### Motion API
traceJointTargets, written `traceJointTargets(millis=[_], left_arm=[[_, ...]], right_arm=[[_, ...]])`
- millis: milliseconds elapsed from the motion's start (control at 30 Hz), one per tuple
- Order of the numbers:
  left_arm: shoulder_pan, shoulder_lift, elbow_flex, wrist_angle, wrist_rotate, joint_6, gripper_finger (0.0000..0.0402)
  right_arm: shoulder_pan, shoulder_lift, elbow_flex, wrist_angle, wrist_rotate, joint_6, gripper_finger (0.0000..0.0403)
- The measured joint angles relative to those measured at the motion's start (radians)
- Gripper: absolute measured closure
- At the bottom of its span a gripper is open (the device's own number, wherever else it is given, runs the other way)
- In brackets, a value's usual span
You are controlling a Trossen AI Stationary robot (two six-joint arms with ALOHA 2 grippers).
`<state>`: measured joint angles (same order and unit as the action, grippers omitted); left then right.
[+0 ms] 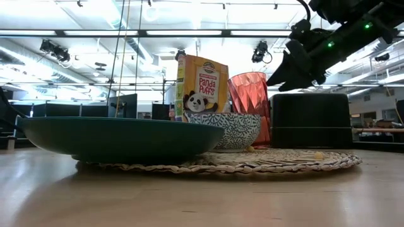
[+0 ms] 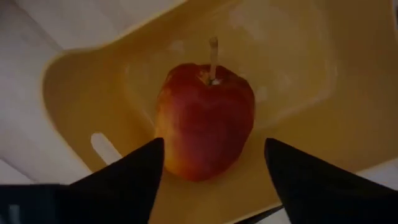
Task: Arrange a breakfast setting
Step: Put the red apple on the brown table mat
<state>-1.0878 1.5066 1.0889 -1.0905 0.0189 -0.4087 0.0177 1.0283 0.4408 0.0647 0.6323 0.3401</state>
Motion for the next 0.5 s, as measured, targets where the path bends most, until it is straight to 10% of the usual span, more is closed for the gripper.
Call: traceJointTargets(millis=[500], left_arm=[[-0.001,-0.003,-0.096,0.068,0.002,-0.046,0.0046]], right_arm=[[0.000,0.000,0.000,0.000,-0.048,0.035,0.0025]])
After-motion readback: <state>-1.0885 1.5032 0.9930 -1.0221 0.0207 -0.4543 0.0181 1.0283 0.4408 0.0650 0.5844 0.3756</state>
